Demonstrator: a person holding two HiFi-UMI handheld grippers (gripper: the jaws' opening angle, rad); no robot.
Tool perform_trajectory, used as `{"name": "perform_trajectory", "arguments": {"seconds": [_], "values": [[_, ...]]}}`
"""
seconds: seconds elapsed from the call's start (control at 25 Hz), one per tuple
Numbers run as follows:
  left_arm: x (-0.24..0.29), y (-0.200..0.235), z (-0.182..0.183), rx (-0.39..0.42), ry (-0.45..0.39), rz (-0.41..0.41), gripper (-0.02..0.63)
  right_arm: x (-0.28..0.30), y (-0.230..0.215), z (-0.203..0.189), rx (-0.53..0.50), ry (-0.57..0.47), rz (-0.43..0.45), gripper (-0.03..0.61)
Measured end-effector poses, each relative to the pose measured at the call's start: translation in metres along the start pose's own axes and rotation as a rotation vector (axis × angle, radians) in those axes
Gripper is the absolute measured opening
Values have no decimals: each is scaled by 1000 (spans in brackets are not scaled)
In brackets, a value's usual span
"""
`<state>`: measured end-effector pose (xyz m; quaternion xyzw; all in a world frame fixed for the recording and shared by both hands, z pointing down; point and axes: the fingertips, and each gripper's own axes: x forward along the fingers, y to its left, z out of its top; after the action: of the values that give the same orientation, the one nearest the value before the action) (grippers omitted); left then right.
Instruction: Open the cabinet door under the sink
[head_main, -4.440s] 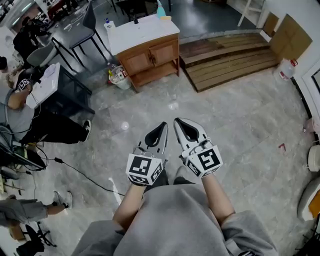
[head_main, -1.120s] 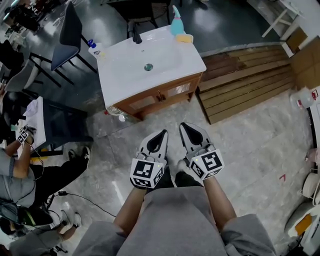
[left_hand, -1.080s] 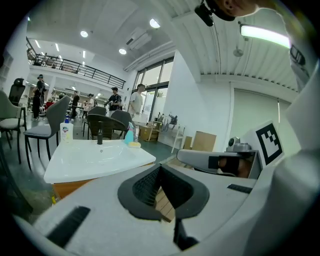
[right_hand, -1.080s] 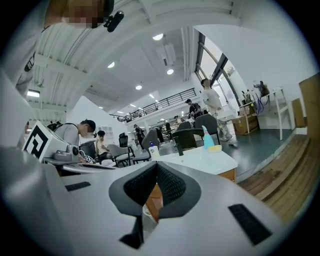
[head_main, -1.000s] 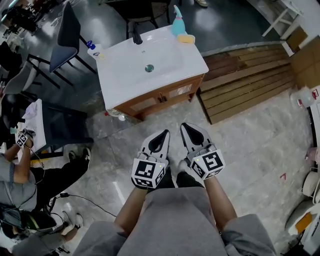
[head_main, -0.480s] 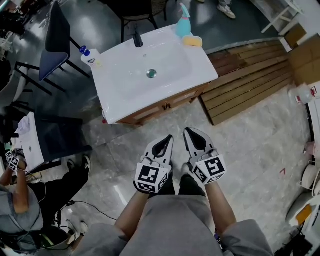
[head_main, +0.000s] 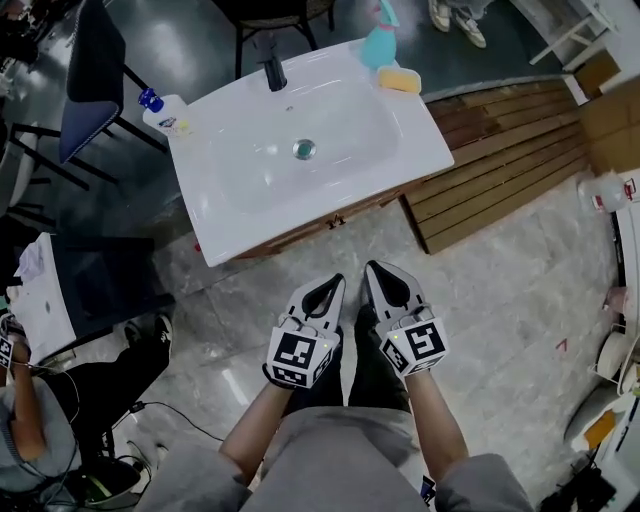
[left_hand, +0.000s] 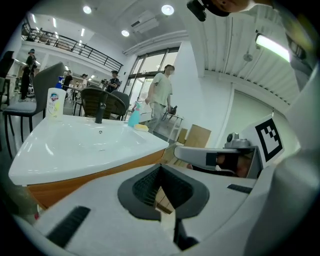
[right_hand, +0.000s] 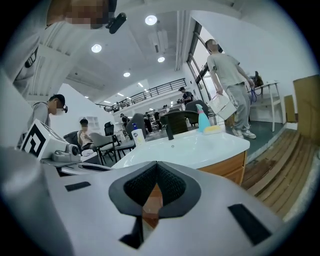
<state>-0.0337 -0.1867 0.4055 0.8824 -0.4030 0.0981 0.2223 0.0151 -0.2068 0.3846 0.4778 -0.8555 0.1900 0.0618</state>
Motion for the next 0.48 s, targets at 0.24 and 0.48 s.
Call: {"name": "perform_trajectory", "arguments": {"seconds": [0.24, 0.48], "values": [[26, 14, -14, 2, 24, 12, 5, 23, -21, -16, 13, 25, 14, 9], [45, 31, -29, -29, 41, 73, 5, 38, -38, -29, 27, 44, 45, 11]]}}
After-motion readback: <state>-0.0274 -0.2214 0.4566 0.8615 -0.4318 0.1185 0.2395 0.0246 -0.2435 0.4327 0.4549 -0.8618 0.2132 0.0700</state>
